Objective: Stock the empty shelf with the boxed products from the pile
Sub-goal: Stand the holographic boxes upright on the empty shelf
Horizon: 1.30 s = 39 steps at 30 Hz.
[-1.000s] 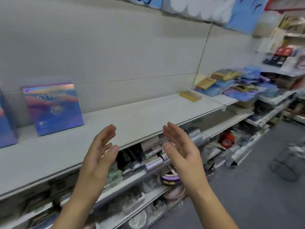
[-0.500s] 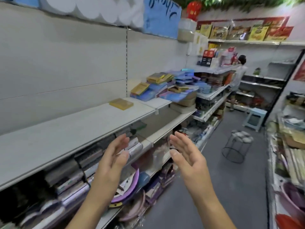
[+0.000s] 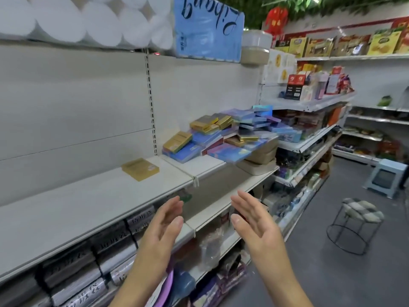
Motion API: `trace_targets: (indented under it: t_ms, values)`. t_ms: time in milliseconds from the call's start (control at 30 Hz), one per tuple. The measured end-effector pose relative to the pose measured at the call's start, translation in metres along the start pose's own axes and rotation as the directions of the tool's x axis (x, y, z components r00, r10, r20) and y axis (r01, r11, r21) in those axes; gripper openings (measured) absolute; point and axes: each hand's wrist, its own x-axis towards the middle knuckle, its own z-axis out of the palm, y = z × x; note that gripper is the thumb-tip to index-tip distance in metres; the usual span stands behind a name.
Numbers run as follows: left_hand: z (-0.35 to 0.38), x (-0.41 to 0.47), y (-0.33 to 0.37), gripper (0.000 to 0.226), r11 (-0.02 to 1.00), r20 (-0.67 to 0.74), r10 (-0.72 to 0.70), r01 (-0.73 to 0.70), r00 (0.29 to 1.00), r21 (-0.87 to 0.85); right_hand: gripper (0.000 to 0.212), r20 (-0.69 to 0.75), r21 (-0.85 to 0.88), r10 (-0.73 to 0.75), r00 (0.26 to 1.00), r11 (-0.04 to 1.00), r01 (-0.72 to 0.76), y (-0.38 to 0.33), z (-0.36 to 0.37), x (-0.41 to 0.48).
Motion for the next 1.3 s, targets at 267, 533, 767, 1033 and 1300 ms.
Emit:
trace_targets:
  t_ms: [267,533,767,1033,1300]
  values:
    - [0.048,0.129,-0.062,0.035,0.998,-0.064,-0.038,0.034,0.997,-0.054,0.058,0.046,-0.08,0.034,0.998,0.996,-0.03,0.041,-0.026,0.146]
    - [0.09,0.245,-0.09,0.045,0.996,-0.092,-0.091,0.088,0.992,-0.03,0.056,0.029,-0.069,0.03,0.999,0.997,-0.028,0.061,-0.058,0.279]
    - [0.137,0.311,-0.115,0.045,0.99,-0.17,-0.101,0.115,0.98,0.076,0.045,0.104,-0.059,0.005,0.995,0.998,0.001,0.095,-0.103,0.37]
    - [0.216,0.363,-0.129,0.045,0.966,-0.345,-0.085,0.163,0.935,0.203,0.056,0.311,-0.01,-0.017,0.95,1.0,0.021,0.131,-0.175,0.482]
    - [0.279,0.385,-0.122,0.066,0.849,-0.293,-0.057,0.201,0.954,0.489,0.051,0.447,0.02,-0.014,0.895,1.0,0.006,0.149,-0.198,0.543]
